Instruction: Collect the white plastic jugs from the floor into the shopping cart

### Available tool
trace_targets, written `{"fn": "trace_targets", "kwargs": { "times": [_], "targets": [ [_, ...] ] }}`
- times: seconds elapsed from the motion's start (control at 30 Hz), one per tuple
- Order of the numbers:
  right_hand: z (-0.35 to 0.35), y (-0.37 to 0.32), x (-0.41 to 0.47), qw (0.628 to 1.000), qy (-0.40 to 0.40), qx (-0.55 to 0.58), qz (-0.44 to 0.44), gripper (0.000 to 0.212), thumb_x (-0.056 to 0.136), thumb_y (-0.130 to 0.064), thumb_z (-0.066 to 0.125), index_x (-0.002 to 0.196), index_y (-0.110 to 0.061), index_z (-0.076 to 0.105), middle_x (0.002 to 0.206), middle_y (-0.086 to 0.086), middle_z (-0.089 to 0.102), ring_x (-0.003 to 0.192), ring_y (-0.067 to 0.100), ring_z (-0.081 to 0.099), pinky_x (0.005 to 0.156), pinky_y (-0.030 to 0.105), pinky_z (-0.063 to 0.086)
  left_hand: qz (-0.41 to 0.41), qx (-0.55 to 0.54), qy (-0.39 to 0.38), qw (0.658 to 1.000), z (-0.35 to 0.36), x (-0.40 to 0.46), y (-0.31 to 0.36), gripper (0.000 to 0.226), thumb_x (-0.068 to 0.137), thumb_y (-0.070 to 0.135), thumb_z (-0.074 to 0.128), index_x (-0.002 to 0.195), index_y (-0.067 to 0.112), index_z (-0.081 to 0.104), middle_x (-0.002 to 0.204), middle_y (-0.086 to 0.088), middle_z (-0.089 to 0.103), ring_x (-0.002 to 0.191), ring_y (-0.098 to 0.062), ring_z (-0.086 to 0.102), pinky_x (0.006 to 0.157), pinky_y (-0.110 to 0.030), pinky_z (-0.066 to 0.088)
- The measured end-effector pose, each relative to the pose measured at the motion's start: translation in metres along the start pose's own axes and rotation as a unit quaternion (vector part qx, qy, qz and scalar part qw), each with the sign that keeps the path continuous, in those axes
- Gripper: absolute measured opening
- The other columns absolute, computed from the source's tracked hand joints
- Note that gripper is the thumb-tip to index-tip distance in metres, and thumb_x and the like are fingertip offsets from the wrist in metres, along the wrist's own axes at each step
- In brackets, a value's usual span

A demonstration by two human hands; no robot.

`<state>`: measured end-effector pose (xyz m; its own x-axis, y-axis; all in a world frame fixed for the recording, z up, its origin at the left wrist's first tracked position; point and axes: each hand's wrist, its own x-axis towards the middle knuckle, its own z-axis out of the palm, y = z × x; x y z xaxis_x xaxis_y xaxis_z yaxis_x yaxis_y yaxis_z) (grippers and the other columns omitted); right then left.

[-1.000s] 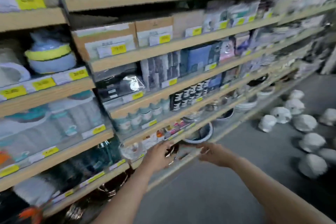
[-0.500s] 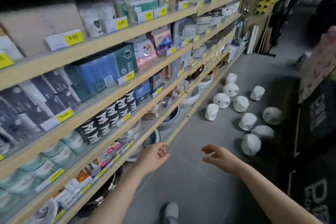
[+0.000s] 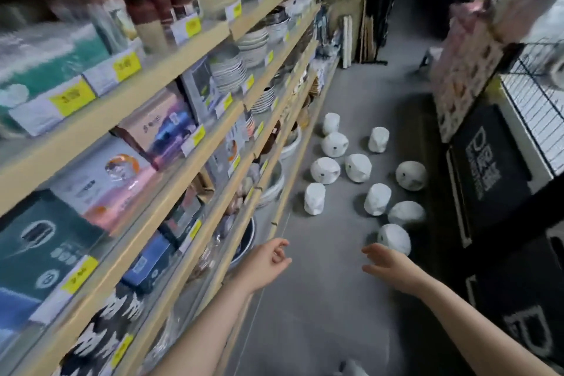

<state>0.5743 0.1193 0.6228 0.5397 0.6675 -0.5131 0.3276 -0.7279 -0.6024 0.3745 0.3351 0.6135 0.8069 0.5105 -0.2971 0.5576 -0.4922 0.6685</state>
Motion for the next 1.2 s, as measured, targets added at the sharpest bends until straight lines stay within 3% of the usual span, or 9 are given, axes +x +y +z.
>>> {"fn": "trace_targets", "kwargs": {
  "times": [0.17,0.27,0.4,0.6,0.73,0.87,1.07,1.2],
  "targets": [
    [-0.049,0.031,0.072,0.999,0.042,0.009,0.026,0.049,0.086,-0.022,0.068,0.13,-0.013,0.048,0.119,0.007,0.055,0.107,0.018,0.054,0.083,0.02,0.036,0.03,0.041,-0.031,0.998,0.007,0.111,0.024,0.036,0.087,0.032,0.062,0.122,0.024,0.055,0.095,0.01,0.062,0.087,-0.01,0.06,0.087,-0.028,0.048],
    [-0.083,0.061,0.12,0.998,0.048,0.025,0.04,0.05,0.085,-0.026,0.068,0.13,-0.016,0.047,0.123,0.005,0.052,0.104,0.015,0.051,0.087,0.023,0.04,0.042,0.058,-0.044,0.996,0.021,0.188,0.044,0.039,0.087,0.033,0.063,0.125,0.028,0.053,0.098,0.012,0.06,0.088,-0.008,0.06,0.085,-0.025,0.047],
    [-0.13,0.105,0.183,0.994,0.058,0.053,0.078,0.058,0.084,-0.037,0.068,0.134,-0.022,0.042,0.134,0.003,0.046,0.115,0.02,0.052,0.094,0.03,0.044,0.053,0.064,-0.081,0.993,0.042,0.29,0.08,0.042,0.087,0.026,0.065,0.127,0.022,0.053,0.106,0.008,0.057,0.09,-0.008,0.059,0.079,-0.01,0.04],
    [-0.167,0.177,0.294,0.985,0.086,0.05,0.141,0.065,0.082,-0.046,0.065,0.137,-0.026,0.038,0.134,0.002,0.043,0.117,0.02,0.048,0.097,0.037,0.046,0.107,0.092,-0.117,0.983,0.095,0.447,0.107,0.045,0.089,0.029,0.061,0.132,0.022,0.048,0.121,0.006,0.052,0.107,-0.007,0.051,0.094,-0.016,0.036],
    [-0.14,0.247,0.38,0.976,0.102,0.043,0.189,0.07,0.084,-0.05,0.061,0.143,-0.025,0.031,0.142,0.001,0.034,0.125,0.021,0.039,0.102,0.035,0.041,0.14,0.137,-0.175,0.965,0.178,0.537,0.074,0.056,0.088,0.04,0.052,0.141,0.032,0.036,0.133,0.01,0.044,0.121,-0.011,0.047,0.103,-0.035,0.04],
    [-0.08,0.332,0.451,0.969,0.11,0.011,0.221,0.079,0.084,-0.05,0.061,0.147,-0.026,0.02,0.15,0.003,0.024,0.134,0.023,0.03,0.108,0.036,0.035,0.174,0.195,-0.24,0.935,0.281,0.597,0.02,0.057,0.096,0.035,0.048,0.147,0.034,0.024,0.145,0.01,0.031,0.134,-0.013,0.034,0.107,-0.028,0.03],
    [0.022,0.45,0.537,0.954,0.103,-0.043,0.278,0.083,0.08,-0.055,0.063,0.146,-0.037,0.015,0.157,0.003,-0.002,0.143,0.03,0.01,0.113,0.046,0.026,0.219,0.233,-0.292,0.901,0.431,0.648,-0.084,0.059,0.095,0.033,0.049,0.148,0.03,0.023,0.145,0.004,0.033,0.132,-0.016,0.036,0.101,-0.026,0.03],
    [0.071,0.5,0.567,0.96,0.134,-0.039,0.244,0.09,0.073,-0.046,0.075,0.144,-0.041,0.02,0.156,0.002,-0.02,0.143,0.038,-0.007,0.113,0.053,0.018,0.267,0.253,-0.334,0.868,0.496,0.67,-0.128,0.066,0.091,0.028,0.056,0.148,0.029,0.025,0.147,-0.001,0.034,0.133,-0.02,0.035,0.106,-0.037,0.035]
  ]
}}
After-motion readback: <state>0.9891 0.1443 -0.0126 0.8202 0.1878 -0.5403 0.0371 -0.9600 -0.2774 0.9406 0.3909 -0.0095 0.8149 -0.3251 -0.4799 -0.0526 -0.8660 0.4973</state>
